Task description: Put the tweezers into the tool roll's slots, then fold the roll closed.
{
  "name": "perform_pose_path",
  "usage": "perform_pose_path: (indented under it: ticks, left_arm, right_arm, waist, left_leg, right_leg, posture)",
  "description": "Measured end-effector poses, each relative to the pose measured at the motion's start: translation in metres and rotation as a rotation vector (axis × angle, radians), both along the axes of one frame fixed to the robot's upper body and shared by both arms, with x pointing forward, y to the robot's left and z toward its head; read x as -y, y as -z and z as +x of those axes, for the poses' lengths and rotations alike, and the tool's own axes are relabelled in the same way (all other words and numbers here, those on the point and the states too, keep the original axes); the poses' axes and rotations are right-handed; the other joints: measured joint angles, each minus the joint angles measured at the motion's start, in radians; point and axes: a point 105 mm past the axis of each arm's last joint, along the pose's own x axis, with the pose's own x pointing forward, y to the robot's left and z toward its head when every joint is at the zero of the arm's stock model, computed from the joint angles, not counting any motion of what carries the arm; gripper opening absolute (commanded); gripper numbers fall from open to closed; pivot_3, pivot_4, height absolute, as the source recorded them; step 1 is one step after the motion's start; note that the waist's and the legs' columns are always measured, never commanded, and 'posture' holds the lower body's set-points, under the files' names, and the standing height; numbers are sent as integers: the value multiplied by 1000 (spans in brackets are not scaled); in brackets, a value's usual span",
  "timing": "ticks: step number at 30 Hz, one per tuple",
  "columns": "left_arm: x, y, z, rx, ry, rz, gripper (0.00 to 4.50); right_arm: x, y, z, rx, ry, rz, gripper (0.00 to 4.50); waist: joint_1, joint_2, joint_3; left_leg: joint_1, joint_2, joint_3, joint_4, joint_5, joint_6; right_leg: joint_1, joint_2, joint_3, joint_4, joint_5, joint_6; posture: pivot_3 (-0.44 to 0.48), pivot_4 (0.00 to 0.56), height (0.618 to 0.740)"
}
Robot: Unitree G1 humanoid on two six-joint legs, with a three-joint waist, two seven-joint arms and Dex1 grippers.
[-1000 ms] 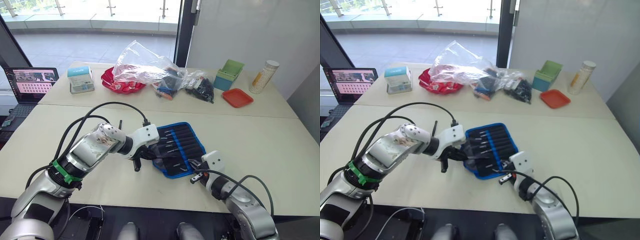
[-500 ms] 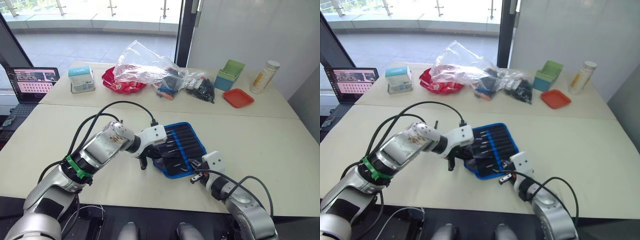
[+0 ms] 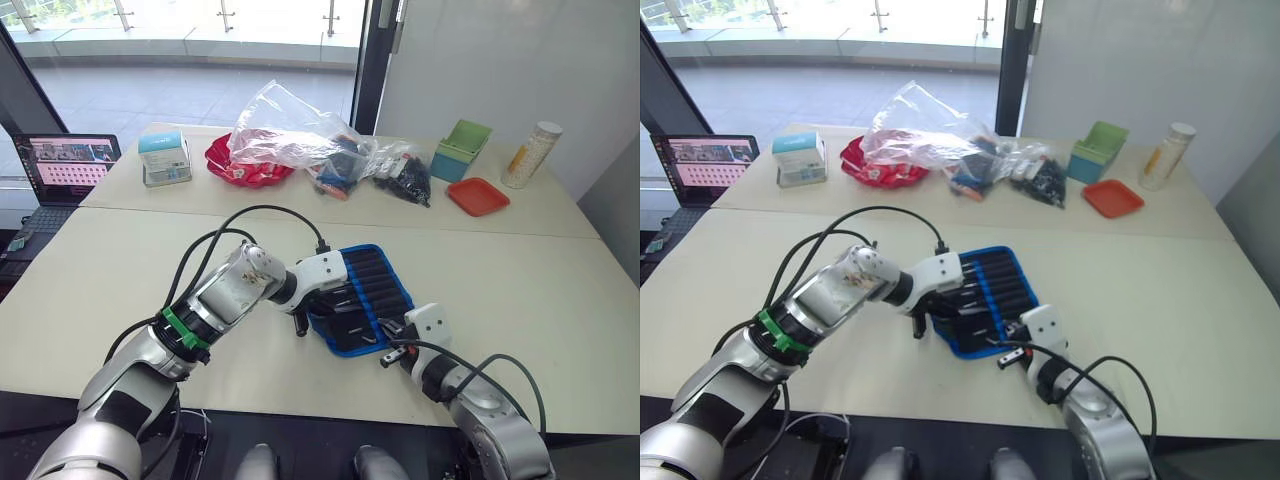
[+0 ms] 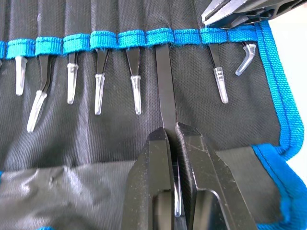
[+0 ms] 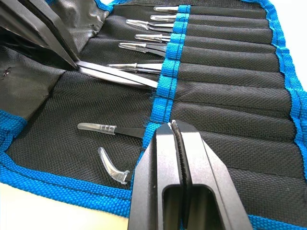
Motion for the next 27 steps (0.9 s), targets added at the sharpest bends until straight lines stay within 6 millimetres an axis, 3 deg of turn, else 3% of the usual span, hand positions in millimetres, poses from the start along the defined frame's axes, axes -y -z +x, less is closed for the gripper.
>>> perform_pose_path:
  ticks: [11, 18, 23, 27]
  left_arm:
    - [51, 15, 14, 55, 67, -78, 32]
    - [54, 18, 18, 69, 83, -84, 32]
    - [46, 17, 18, 66, 68, -85, 1695]
    - [32, -1, 20, 99, 49, -100, 2995]
  right_arm:
    - [3, 0, -1, -1, 7, -8, 0]
    - [7, 1, -3, -5, 21, -20, 0]
    - [6, 1, -5, -5, 18, -18, 0]
    - [4, 1, -5, -5, 11, -16, 0]
  waist:
    - [9, 0, 0]
    - [20, 1, -1]
    - [20, 1, -1]
    - [12, 1, -1]
  left_leg:
    - [-1, -1, -1, 1, 0, 0]
    - [1, -1, -1, 3, 1, 2]
    - [1, -1, -2, 3, 1, 2]
    - [1, -1, -2, 3, 1, 2]
  right_leg:
    - [1, 0, 0, 1, 0, 0]
    - [4, 0, 0, 0, 0, 0]
    - [4, 0, 0, 0, 0, 0]
    - [3, 0, 0, 1, 0, 0]
  posture:
    - [0, 150, 717]
    - [0, 150, 717]
    - [0, 150, 717]
    - [0, 150, 717]
